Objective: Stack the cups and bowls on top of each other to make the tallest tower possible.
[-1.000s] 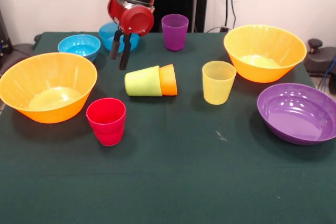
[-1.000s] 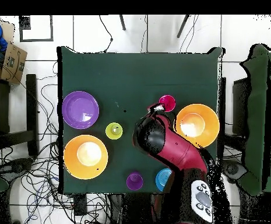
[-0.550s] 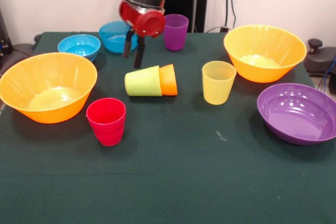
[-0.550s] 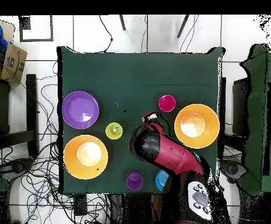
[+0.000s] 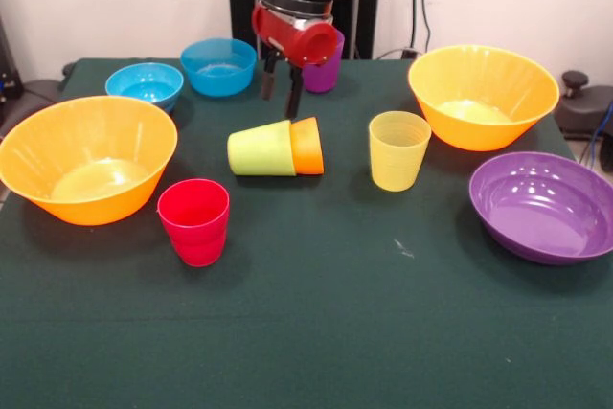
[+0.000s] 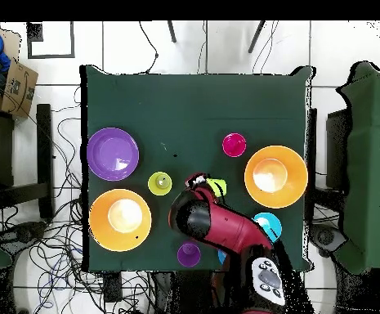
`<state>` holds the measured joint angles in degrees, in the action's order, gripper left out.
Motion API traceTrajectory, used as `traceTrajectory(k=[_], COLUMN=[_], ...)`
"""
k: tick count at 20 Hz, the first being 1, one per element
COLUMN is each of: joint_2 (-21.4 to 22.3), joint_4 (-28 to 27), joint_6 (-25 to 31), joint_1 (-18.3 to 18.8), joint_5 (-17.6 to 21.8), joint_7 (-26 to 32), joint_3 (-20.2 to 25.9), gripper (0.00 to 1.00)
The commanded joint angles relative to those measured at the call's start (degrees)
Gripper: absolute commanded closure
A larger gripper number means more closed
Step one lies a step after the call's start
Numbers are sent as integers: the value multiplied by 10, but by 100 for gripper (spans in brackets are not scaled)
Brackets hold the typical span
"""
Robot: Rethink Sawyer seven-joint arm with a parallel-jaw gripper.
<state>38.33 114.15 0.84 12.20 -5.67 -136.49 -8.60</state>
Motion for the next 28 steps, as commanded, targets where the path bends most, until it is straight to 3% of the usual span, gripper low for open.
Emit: traceTrajectory(k=[1,5,7,9,14,24,28], joint_2=[-4,-7,-2,11,49,64,55], joint_4=[72,69,75,79,60,53,21], joint_6=[-21,-5,7,30,115,132,128], joint_1=[-1,-12,1,16,24,62,94], joint_5=[44,39,42,46,68,131,168], joint_7=[-52,-52,-45,-30,25,47,66], joint_3=[66,60,73,81,50,39,38], gripper=[0,0,0,0,0,0,0])
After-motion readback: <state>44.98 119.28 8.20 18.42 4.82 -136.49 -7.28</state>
